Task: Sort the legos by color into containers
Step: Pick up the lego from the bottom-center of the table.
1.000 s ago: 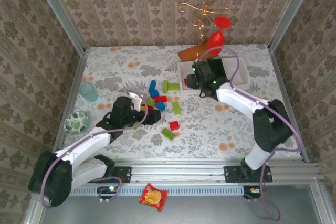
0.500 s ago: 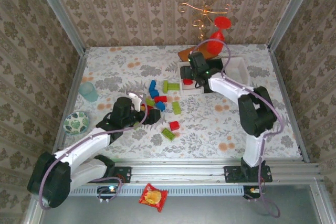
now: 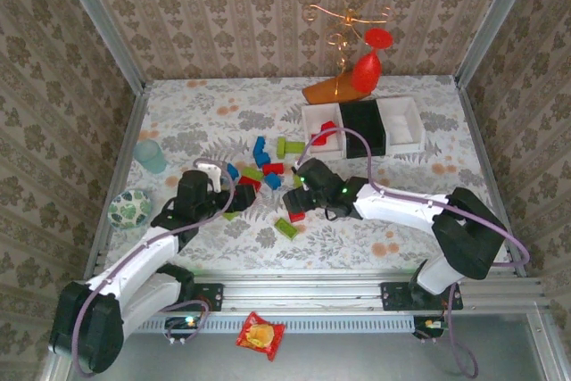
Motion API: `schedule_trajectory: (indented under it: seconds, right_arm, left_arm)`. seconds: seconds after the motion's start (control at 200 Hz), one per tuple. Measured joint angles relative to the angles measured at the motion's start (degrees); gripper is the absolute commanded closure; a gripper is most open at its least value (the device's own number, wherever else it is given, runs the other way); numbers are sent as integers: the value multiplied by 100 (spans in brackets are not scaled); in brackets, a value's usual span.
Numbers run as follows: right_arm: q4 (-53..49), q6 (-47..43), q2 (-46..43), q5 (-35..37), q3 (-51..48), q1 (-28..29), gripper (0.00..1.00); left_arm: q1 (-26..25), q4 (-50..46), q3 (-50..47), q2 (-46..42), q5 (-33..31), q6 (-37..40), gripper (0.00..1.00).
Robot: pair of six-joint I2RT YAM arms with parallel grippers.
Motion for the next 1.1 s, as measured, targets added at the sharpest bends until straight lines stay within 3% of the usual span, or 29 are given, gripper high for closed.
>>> schedule_trajectory:
  seconds: [0.385,1.1]
  right_arm:
    - [-219,498,717,-17,107,339,23]
    - [-442,404,1182,295,332,105,53]
  left_arm:
    - [136,-461,-74,-444,516,-133,0]
    - [136,-503,-149,-455,422,-153,0]
